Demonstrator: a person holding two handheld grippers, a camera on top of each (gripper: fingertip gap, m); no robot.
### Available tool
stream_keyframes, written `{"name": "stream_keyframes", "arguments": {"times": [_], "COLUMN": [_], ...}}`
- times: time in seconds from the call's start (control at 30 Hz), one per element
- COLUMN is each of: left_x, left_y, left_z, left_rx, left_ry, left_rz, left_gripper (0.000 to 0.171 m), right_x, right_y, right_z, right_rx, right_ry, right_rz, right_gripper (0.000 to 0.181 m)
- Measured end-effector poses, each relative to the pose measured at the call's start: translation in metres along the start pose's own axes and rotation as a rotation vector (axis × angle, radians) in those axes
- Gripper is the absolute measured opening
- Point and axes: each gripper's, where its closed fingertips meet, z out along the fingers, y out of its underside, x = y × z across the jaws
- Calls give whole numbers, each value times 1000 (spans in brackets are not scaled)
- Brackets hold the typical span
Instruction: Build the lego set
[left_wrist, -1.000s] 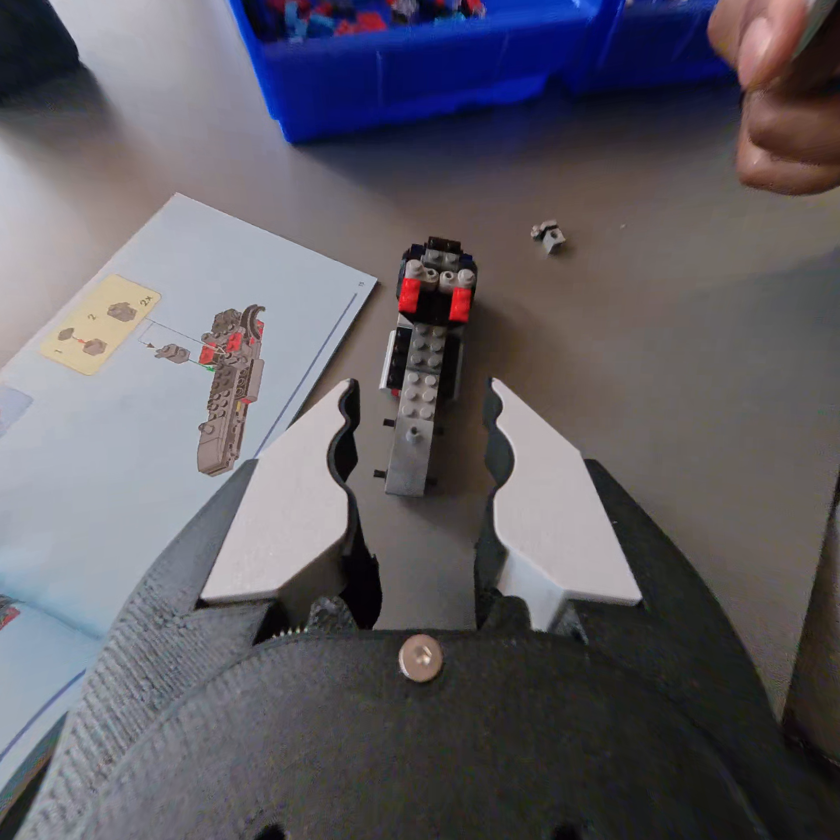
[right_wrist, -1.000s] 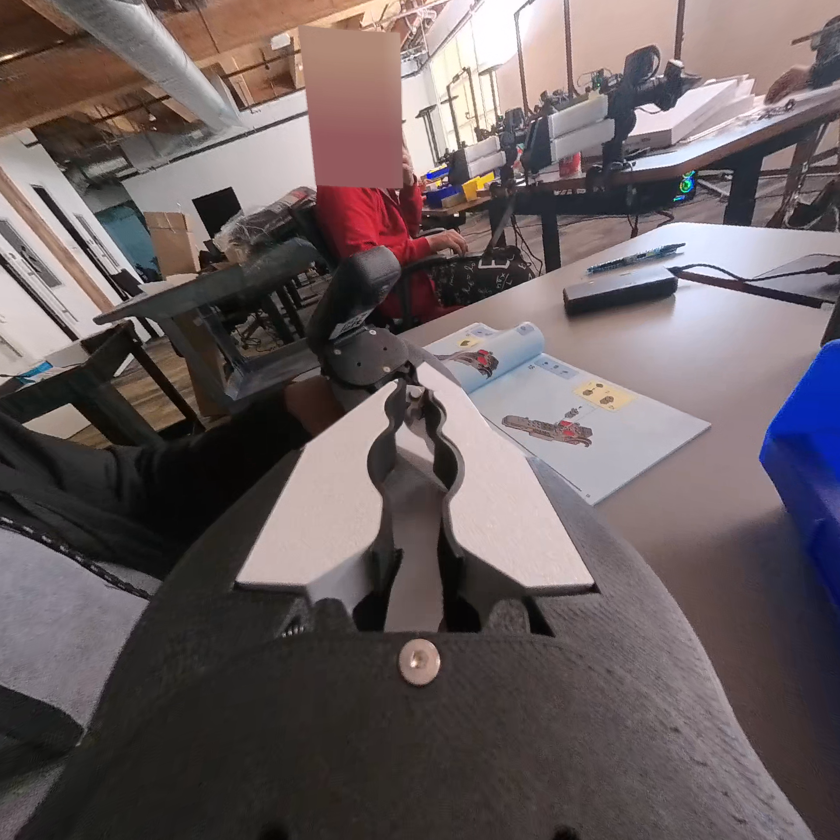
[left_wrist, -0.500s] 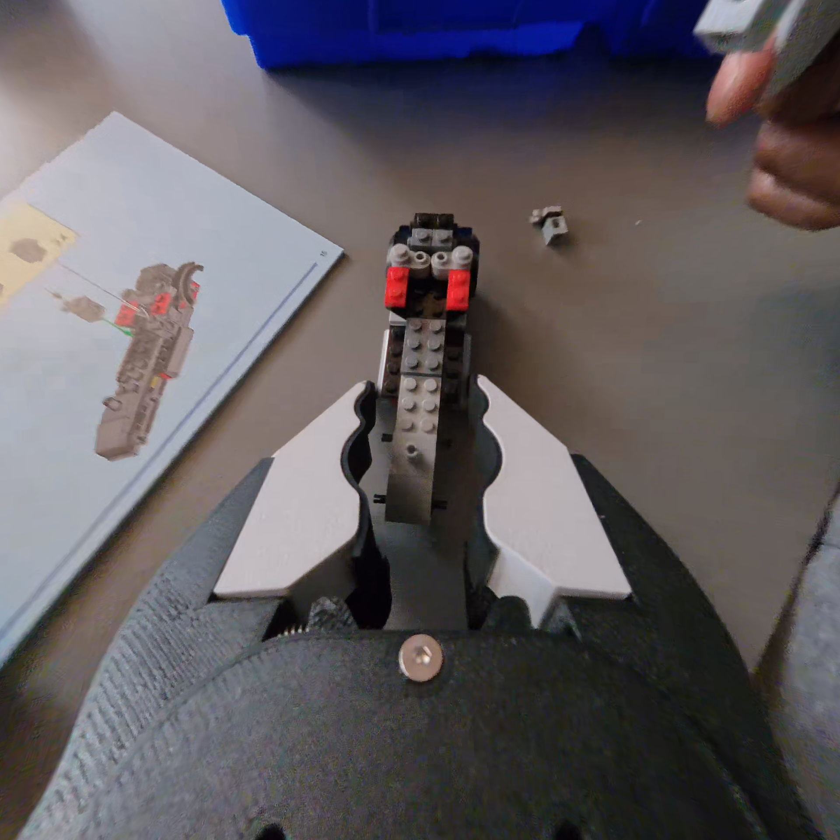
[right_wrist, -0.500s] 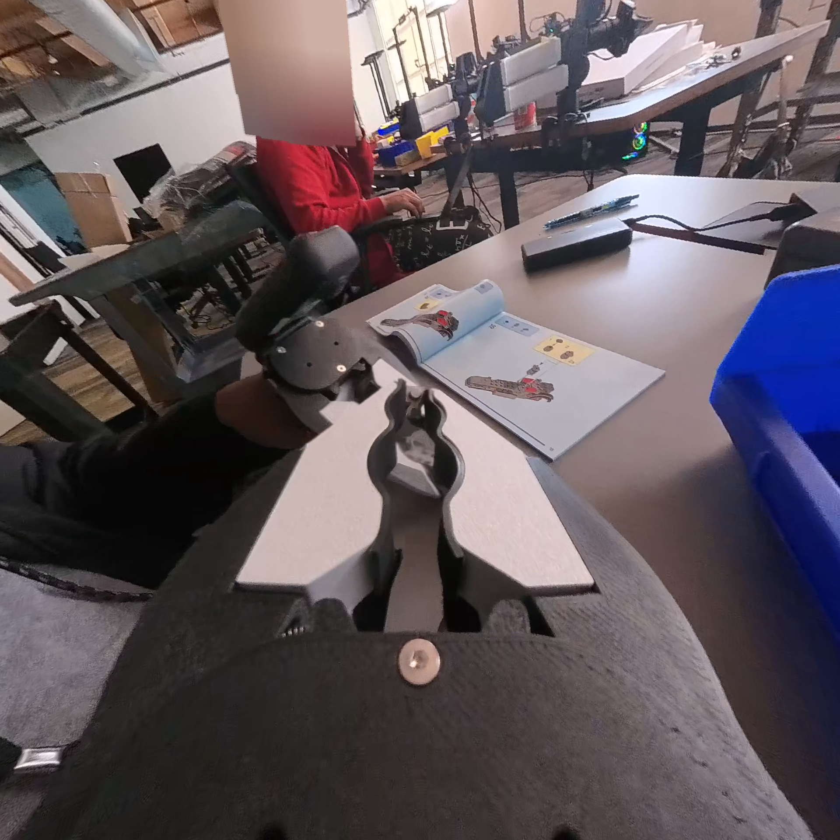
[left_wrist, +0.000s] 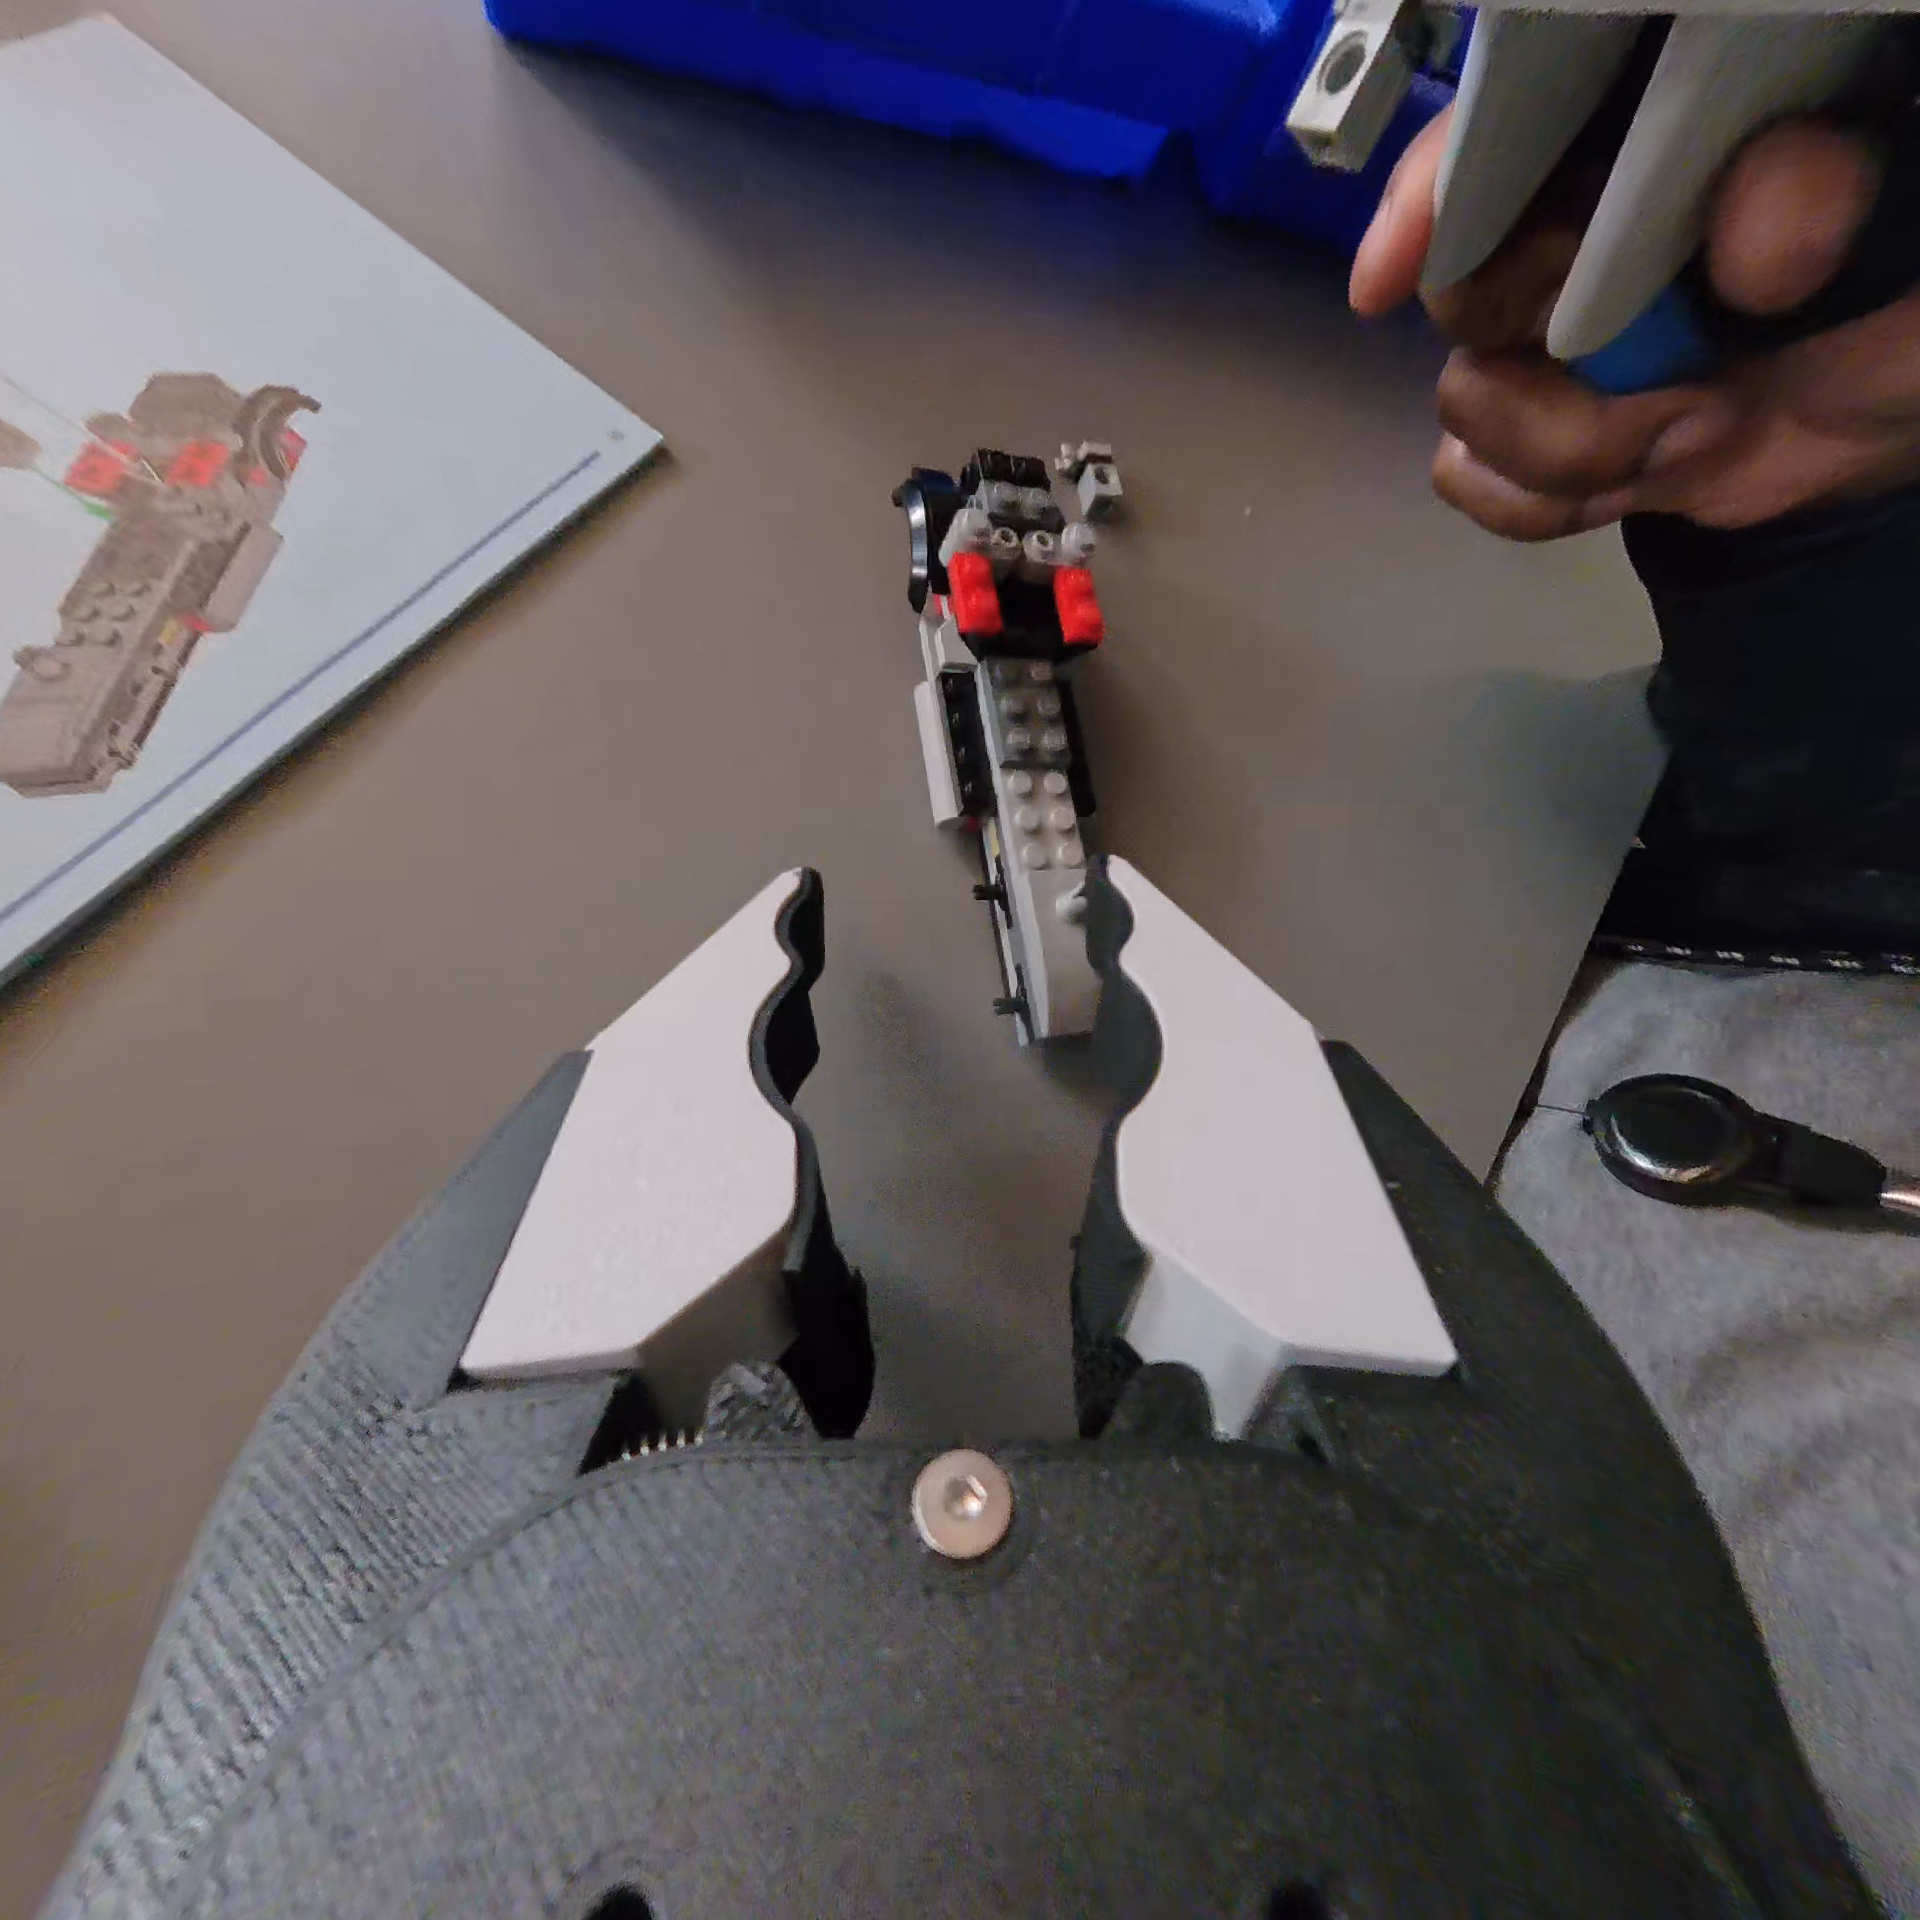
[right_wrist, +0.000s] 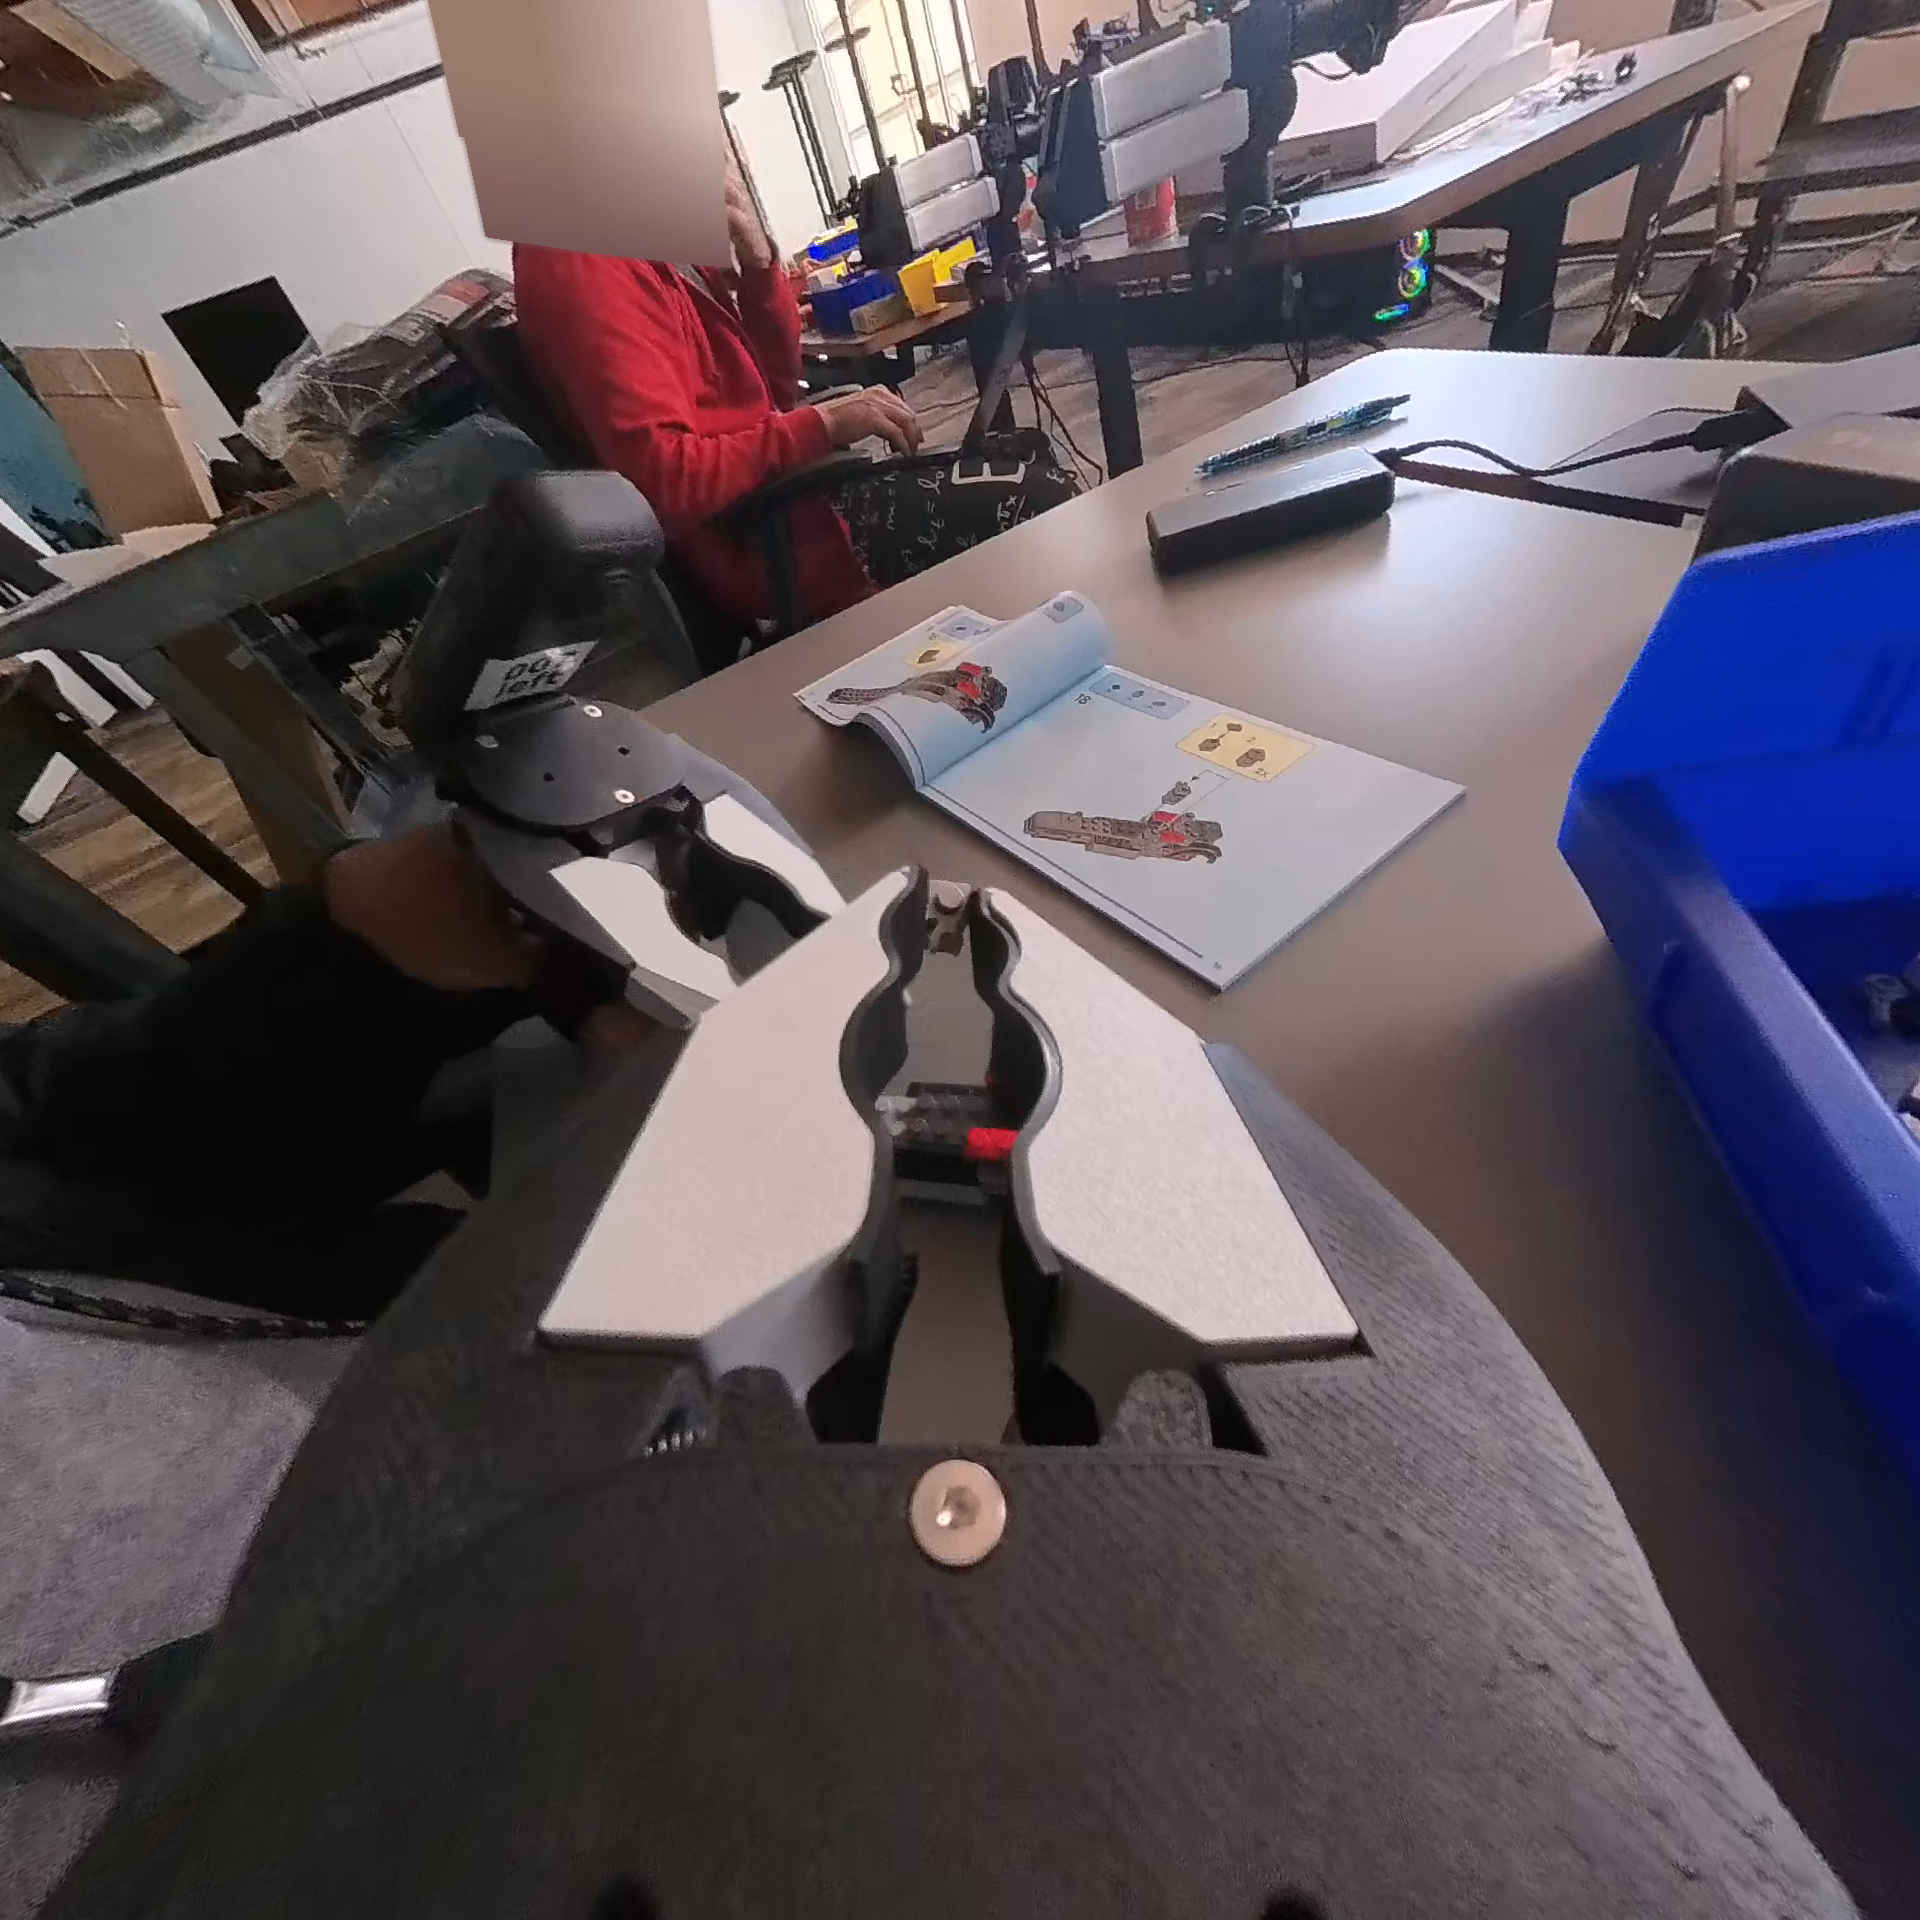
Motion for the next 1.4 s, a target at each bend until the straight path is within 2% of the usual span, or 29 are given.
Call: {"name": "stream_keyframes", "arguments": {"times": [0.13,0.27,0.47,0.6,0.7,0.9,1.13,1.3,1.4], "left_x": [18,49,42,42,41,36,30,29,28], "left_y": [5,7,1,-4,-5,-3,-6,-6,-6], "left_z": [3,13,9,8,13,26,35,42,45], "left_rx": [-10,-16,30,47,29,-29,-39,-68,-71], "left_ry": [70,210,192,240,234,139,10,-77,-124], "left_rz": [-13,-40,-73,-119,-113,-47,24,111,156], "left_gripper": [45,44,46,46,46,54,65,62,50], "right_x": [2,0,-7,-8,-7,-4,-3,-3,-3], "right_y": [4,6,25,44,53,66,66,68,70], "right_z": [-2,-4,-9,-10,-6,0,1,0,0], "right_rx": [-3,-9,-70,-123,-160,-225,-219,-226,-230], "right_ry": [3,1,-34,-45,-30,0,11,19,25], "right_rz": [10,4,-27,-42,-95,-172,-168,-178,-197], "right_gripper": [8,8,8,8,8,9,9,9,9]}}
